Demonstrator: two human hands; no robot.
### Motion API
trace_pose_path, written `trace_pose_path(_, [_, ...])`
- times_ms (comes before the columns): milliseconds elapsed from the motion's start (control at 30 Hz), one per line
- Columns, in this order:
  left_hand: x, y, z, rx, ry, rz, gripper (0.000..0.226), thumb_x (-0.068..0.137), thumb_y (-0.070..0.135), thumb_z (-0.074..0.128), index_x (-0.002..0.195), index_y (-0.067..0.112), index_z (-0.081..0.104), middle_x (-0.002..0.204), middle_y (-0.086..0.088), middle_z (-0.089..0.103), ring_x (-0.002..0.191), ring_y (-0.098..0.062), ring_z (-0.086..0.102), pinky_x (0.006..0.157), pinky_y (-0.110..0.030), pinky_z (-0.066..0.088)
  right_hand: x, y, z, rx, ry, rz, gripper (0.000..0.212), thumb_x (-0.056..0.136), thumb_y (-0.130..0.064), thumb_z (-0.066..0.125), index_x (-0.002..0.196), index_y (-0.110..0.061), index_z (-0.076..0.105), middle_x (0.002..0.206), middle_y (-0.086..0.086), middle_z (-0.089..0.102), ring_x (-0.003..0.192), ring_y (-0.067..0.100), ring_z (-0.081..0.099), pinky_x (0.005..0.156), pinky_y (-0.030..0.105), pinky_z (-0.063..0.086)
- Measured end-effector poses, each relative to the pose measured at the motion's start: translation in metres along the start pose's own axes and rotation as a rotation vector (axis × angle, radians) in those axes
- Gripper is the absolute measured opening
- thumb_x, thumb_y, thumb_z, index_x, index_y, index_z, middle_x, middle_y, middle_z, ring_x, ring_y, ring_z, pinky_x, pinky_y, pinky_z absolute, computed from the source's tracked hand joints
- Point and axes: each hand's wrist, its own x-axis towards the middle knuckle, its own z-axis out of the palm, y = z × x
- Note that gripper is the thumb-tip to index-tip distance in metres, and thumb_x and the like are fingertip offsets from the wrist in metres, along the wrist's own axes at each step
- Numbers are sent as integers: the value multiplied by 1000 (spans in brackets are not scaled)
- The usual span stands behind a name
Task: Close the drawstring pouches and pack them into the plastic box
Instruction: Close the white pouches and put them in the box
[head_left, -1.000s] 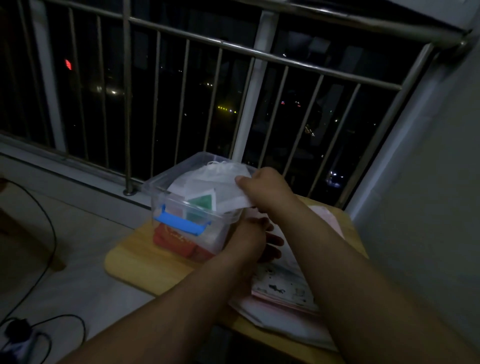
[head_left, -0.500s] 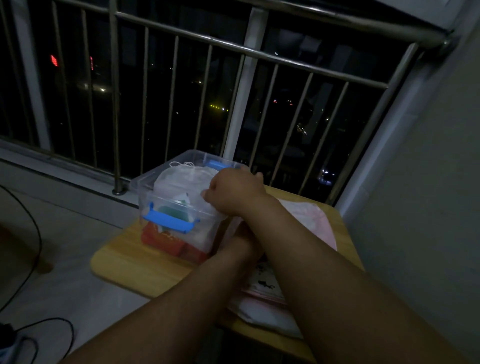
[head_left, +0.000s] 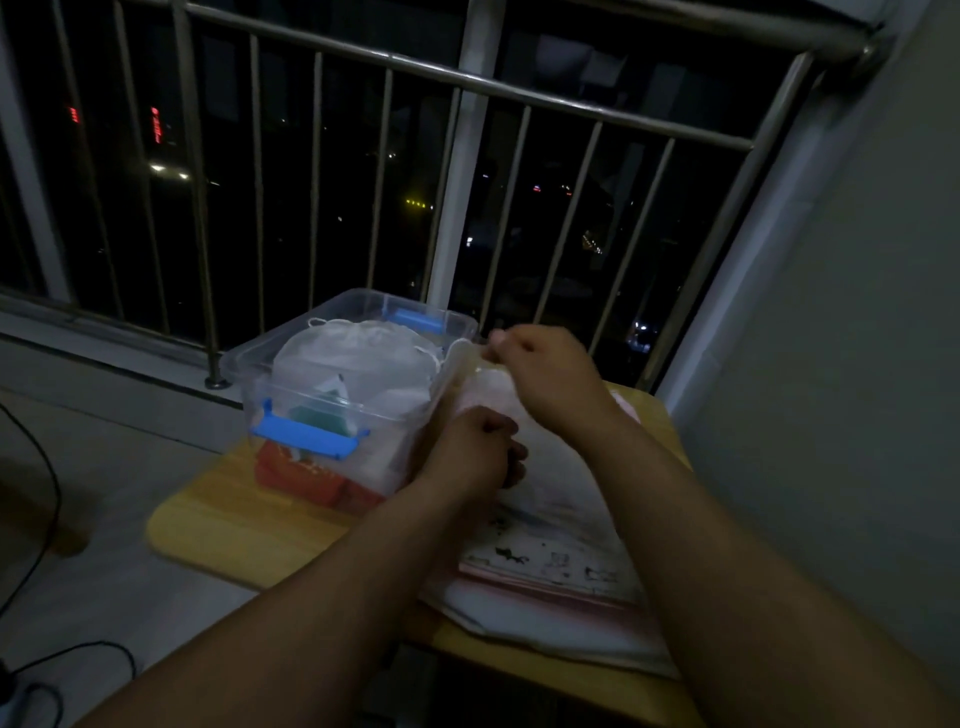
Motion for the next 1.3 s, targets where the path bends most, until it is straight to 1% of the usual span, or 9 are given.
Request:
trace_pose_path(167, [13, -12, -14, 555, 96, 195, 28, 101, 11, 50, 120, 22, 69, 126, -4, 66, 114, -20, 60, 97, -27, 46, -31, 91, -39, 32, 173, 296, 28, 96, -18, 61, 74, -9, 74, 82, 12, 72, 85, 35, 67, 80, 44, 53])
trace_pose_path(433, [20, -17, -17, 877, -15, 105, 49, 98, 27, 58, 145, 14, 54, 139, -11, 61, 125, -28, 58, 103, -30, 44, -72, 157, -25, -30, 55, 474, 36, 92, -17, 62, 57, -11, 67, 60, 6, 67, 63, 26, 61, 64, 39, 49])
trace_pose_path(500, [19, -20, -14, 919, -4, 116, 51, 97, 27, 59, 147, 17, 52, 142, -9, 60, 129, -27, 56, 107, -31, 43, -72, 159, -22, 62, 54, 496, 24, 89, -15, 68, 67, -19, 75, 68, 1, 72, 68, 21, 64, 70, 35, 51])
trace_pose_path(600, [21, -25, -11, 949, 5, 152, 54, 94, 26, 63, 146, 18, 53, 144, -9, 59, 132, -26, 54, 112, -33, 43, -71, 160, -21, 270, 80, 550, 7, 86, -12, 77, 92, -11, 79, 87, 7, 76, 81, 25, 72, 78, 35, 59])
trace_pose_path(700, [21, -29, -9, 968, 6, 170, 55, 92, 26, 65, 145, 17, 55, 143, -11, 60, 131, -27, 55, 112, -33, 43, -68, 164, -21, 203, 77, 557, 17, 85, -20, 79, 80, -3, 77, 80, 13, 75, 74, 29, 71, 70, 34, 54])
trace_pose_path(833, [19, -30, -8, 978, 19, 173, 55, 92, 26, 66, 145, 18, 54, 144, -10, 59, 132, -27, 55, 112, -33, 43, -68, 159, -19, 188, 48, 574, 25, 83, -16, 79, 61, -13, 69, 72, 9, 71, 75, 29, 69, 73, 39, 56])
trace_pose_path(1000, [18, -30, -8, 969, 15, 169, 55, 92, 26, 68, 144, 17, 54, 140, -10, 61, 129, -26, 57, 110, -31, 44, -65, 156, -20, -119, 137, 462, 18, 91, -39, 72, 88, -20, 74, 93, -4, 70, 89, 20, 63, 71, 31, 42])
trace_pose_path(1167, [15, -26, -7, 958, -13, 153, 56, 94, 24, 65, 147, 17, 50, 141, -8, 61, 129, -25, 57, 107, -27, 42, -66, 151, -19, 6, -10, 426, 39, 92, -41, 72, 67, -12, 67, 67, 4, 67, 67, 23, 62, 67, 37, 49])
trace_pose_path(1300, [12, -21, -5, 944, -26, 139, 56, 96, 28, 63, 149, 17, 47, 141, -7, 59, 128, -27, 56, 108, -31, 43, -67, 147, -23, -26, 7, 364, 29, 100, -29, 60, 78, -10, 64, 77, 6, 64, 77, 27, 60, 67, 34, 42])
